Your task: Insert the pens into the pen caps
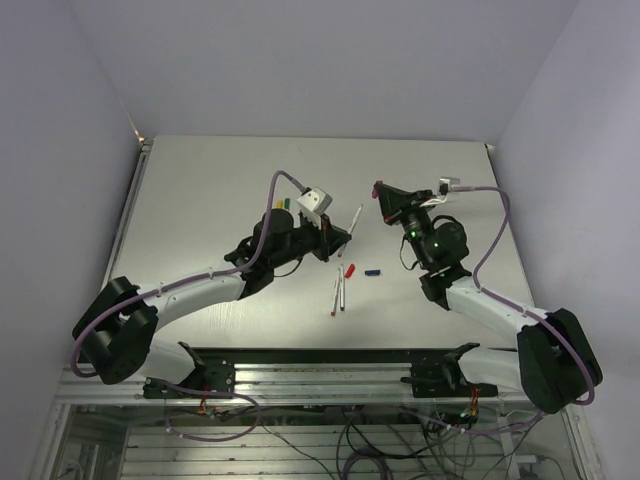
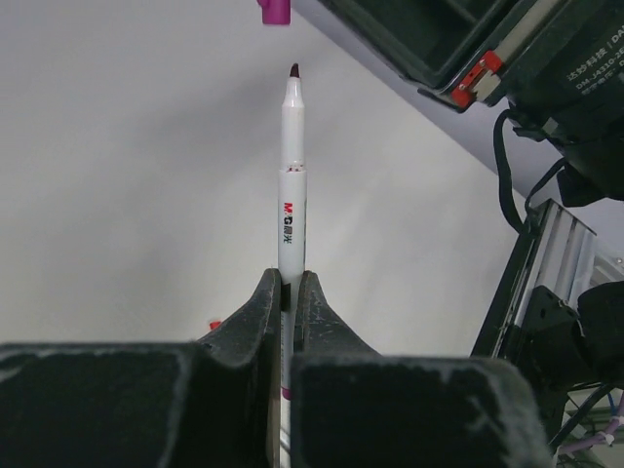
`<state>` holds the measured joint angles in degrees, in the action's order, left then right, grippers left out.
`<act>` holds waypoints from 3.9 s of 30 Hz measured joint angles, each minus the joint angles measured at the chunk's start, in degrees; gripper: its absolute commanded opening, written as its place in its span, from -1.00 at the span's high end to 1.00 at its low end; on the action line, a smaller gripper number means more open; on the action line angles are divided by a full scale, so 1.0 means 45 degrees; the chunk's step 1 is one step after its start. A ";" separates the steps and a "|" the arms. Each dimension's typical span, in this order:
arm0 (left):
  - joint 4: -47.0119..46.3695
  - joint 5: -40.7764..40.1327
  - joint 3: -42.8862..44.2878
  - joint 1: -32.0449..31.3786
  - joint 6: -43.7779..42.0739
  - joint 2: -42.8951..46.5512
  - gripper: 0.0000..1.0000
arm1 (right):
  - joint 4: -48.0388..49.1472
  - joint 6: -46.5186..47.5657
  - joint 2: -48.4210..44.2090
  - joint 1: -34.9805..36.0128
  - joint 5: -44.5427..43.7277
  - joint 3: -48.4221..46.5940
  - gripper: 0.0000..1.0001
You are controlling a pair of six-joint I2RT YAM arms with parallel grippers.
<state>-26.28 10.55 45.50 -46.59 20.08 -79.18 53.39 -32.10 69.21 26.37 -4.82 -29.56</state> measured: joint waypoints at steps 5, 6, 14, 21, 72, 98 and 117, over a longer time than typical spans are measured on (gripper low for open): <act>-0.0690 0.0238 0.0000 -0.0044 0.0117 -0.0015 0.86 | 0.1413 -0.0151 -0.0238 0.0000 0.0291 0.0053 1.00; -0.0782 0.0253 0.0000 -0.0044 0.0146 -0.0019 0.86 | 0.1545 -0.0175 -0.0277 0.0000 0.0321 0.0053 1.00; -0.1083 0.0335 0.0000 -0.0063 0.0355 -0.0141 0.86 | 0.2181 -0.0539 -0.0345 0.0000 0.0651 0.0199 1.00; -0.1146 0.0374 0.0005 -0.0117 0.0476 -0.0325 0.86 | 0.2467 -0.0913 -0.0146 -0.0005 0.0971 0.0199 1.00; -0.1180 0.0296 0.0019 -0.0117 0.0646 -0.0384 0.86 | 0.2550 -0.2142 0.0209 0.0199 0.2142 0.0670 1.00; -0.1039 -0.1141 -0.0763 -0.0107 0.1685 -0.0073 0.86 | 0.0894 -0.1418 0.0850 0.1112 0.2885 0.0355 1.00; -0.0874 -0.1676 -0.1923 0.0588 0.2030 0.0772 0.86 | 0.0248 -0.0364 0.2288 0.2487 0.1909 -0.0651 1.00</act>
<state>-30.22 3.01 36.84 -43.94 29.21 -75.70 54.50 -33.74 79.50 37.56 3.77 -32.49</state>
